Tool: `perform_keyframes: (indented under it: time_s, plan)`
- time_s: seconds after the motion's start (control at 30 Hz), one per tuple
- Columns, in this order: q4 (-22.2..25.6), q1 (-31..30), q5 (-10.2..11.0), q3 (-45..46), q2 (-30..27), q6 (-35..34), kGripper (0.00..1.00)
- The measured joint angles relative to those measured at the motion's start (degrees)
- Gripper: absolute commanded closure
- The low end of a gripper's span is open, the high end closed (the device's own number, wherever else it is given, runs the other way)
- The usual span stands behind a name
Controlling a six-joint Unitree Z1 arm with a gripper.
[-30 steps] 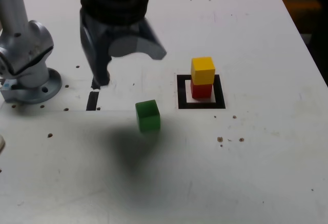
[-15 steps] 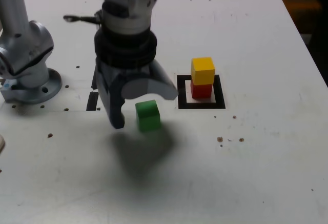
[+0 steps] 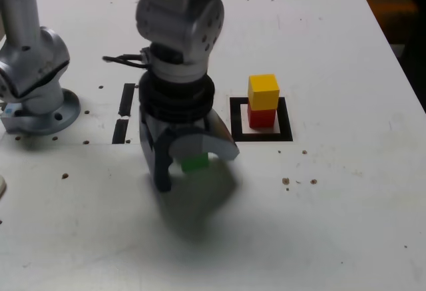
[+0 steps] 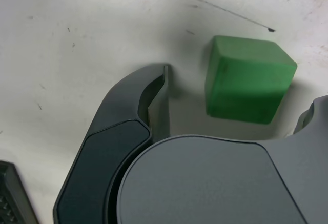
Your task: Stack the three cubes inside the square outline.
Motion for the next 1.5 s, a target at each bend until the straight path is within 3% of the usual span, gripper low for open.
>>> perform_keyframes:
  time_s: [0.2,0.53,0.7,0.93,1.13,1.3,1.5]
  plan:
    - [1.18,1.09,0.31,-1.08,2.34,0.59,0.12]
    - [9.60,2.29,4.63,-5.89,2.87,0.49,0.13]
    - [11.21,2.48,5.47,-6.81,2.87,0.37,0.17]
    - [11.51,2.99,5.11,-7.17,3.27,1.07,0.38]
    - [10.78,3.58,4.49,-7.38,4.39,2.11,0.48]
    - [10.51,4.04,4.27,-7.87,5.45,2.35,0.65]
    - [15.22,4.26,5.55,-10.27,3.95,0.68,0.77]
